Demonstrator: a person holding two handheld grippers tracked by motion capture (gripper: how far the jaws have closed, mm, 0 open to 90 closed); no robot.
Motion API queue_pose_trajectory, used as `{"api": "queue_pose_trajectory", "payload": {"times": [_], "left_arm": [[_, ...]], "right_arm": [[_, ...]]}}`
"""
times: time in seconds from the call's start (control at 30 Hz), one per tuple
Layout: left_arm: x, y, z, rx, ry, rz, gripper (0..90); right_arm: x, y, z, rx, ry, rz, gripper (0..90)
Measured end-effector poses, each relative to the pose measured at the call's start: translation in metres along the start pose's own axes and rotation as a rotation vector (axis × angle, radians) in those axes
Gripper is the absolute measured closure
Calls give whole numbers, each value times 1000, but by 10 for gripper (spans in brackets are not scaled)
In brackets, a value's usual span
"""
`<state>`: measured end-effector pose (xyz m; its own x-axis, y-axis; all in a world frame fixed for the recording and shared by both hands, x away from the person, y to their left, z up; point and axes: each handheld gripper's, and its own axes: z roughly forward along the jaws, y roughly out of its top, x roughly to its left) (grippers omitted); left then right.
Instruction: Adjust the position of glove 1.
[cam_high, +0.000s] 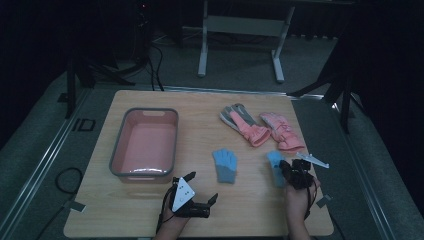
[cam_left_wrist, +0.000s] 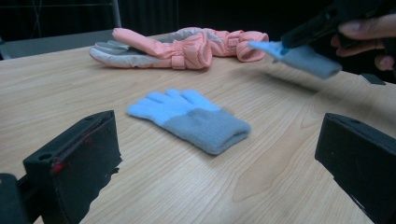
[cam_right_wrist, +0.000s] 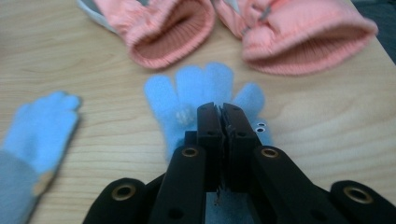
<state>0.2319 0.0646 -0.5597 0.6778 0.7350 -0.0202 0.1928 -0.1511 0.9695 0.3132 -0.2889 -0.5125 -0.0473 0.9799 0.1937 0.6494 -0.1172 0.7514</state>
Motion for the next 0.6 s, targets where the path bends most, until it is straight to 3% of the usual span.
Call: {"api": "queue_pose_trajectory", "payload": {"times": [0.17,0.4,0.5,0.53,0.6], "left_arm": [[0,0,0,0,-4,0,1],[0,0,0,1,-10,0,1],[0,0,0,2,-13,1,1],[0,0,0,2,-13,1,1],[0,0,0,2,-12,1,1]], "right_arm": [[9,-8,9,-7,-42,56,869],[15,-24,31,38,-87,62,848],[14,-27,35,35,-79,66,828],[13,-24,35,41,-61,62,762],[12,-22,34,41,-55,60,739]]}}
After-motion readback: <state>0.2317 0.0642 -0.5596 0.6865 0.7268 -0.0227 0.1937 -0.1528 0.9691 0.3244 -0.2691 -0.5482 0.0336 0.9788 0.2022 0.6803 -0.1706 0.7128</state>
